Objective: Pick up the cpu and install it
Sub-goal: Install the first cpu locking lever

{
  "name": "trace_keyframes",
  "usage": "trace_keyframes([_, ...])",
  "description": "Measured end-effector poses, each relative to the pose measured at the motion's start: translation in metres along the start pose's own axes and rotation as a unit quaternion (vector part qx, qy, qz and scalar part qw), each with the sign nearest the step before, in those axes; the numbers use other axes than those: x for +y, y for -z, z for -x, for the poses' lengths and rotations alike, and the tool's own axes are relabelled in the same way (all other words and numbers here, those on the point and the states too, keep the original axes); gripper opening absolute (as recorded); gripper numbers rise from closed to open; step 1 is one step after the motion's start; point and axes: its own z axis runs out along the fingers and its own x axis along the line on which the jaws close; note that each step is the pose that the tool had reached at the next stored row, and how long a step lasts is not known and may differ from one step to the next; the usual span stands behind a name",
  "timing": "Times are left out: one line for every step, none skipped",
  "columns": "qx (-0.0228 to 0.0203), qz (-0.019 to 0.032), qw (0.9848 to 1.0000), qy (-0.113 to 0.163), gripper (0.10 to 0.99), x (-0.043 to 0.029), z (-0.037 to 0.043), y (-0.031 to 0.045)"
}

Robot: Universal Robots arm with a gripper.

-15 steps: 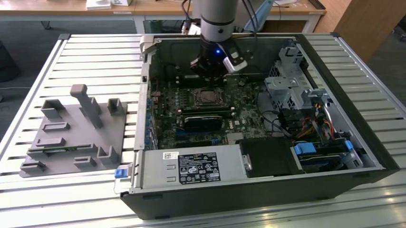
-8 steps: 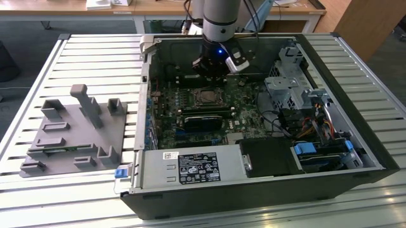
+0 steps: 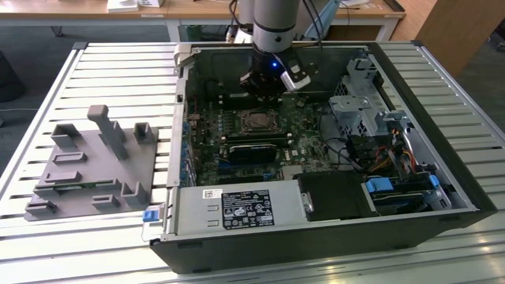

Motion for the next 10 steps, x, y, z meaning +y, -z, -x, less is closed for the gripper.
trace_keyframes([0.0000, 0.0000, 1.0000, 0.000, 0.106, 0.0000, 0.0002, -0.0002])
trace_keyframes([0.0000, 0.0000, 1.0000, 0.000, 0.106, -0.0001, 0.0003, -0.0004])
trace_keyframes([0.0000, -0.0001, 1.0000, 0.000, 0.106, -0.0001, 0.0005, -0.0006])
trace_keyframes([0.0001, -0.0001, 1.0000, 0.000, 0.106, -0.0001, 0.0008, -0.0008])
trace_keyframes([0.0000, 0.0000, 1.0000, 0.000, 0.106, -0.0001, 0.0012, -0.0011])
trace_keyframes([-0.0001, 0.0001, 1.0000, 0.000, 0.106, -0.0001, 0.0017, -0.0016])
trace_keyframes([-0.0001, 0.0000, 1.0000, 0.000, 0.106, -0.0002, 0.0018, -0.0020])
trace_keyframes([0.0000, 0.0000, 1.0000, 0.000, 0.106, -0.0002, 0.0018, -0.0025])
trace_keyframes([-0.0001, 0.0000, 1.0000, 0.000, 0.106, -0.0003, 0.0018, -0.0030])
trace_keyframes([0.0000, -0.0001, 1.0000, 0.000, 0.106, -0.0003, 0.0018, -0.0035])
